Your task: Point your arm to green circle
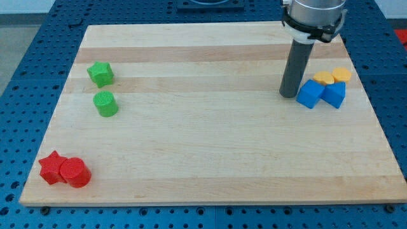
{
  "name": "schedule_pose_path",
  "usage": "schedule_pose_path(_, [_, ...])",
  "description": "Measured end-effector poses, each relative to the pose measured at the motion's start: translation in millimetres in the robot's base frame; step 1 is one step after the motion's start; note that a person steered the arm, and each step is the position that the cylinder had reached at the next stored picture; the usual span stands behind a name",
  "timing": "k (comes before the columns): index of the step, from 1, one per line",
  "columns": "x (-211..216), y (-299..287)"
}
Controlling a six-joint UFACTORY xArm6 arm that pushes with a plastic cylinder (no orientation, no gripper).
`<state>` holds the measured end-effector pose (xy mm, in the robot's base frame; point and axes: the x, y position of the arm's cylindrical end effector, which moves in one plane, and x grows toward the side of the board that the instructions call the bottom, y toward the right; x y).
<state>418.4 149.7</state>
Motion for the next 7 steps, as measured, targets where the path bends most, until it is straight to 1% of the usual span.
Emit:
schedule_pose_path(3, [8,22])
schedule_pose_path(4, [13,13])
schedule_pose_path(5, [42,-16])
schedule_pose_path(6, [56,-24])
schedule_pose_path(7, [57,-24])
